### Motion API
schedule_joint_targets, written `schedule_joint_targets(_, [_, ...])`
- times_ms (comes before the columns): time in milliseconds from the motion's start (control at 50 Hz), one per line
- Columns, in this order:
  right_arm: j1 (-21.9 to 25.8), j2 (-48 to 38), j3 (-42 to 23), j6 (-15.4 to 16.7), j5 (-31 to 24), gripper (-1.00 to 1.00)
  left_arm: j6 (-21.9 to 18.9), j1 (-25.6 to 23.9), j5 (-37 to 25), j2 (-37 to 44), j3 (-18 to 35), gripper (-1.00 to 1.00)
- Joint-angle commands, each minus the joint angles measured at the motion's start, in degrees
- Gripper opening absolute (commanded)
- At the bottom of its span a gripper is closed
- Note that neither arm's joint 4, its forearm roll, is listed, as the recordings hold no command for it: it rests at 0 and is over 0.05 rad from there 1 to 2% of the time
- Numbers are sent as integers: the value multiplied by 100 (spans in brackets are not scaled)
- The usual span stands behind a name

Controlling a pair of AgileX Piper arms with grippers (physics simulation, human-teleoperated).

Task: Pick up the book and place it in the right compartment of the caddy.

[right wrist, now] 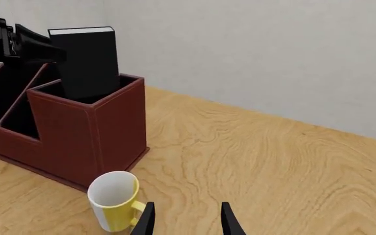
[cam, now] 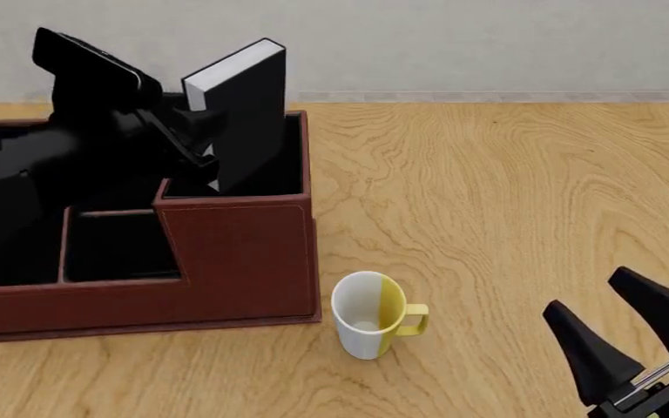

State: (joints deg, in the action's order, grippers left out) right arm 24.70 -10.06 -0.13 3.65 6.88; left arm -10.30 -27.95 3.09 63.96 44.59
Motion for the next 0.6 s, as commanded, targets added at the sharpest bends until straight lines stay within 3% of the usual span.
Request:
schedule_joint_targets(20, [6, -5, 3, -1, 8, 100, -90, 18, 161, 16, -88, -100])
schedule_joint_targets(600, [5, 2, 4, -5, -6, 100, -64, 40, 503, 255, -395, -100])
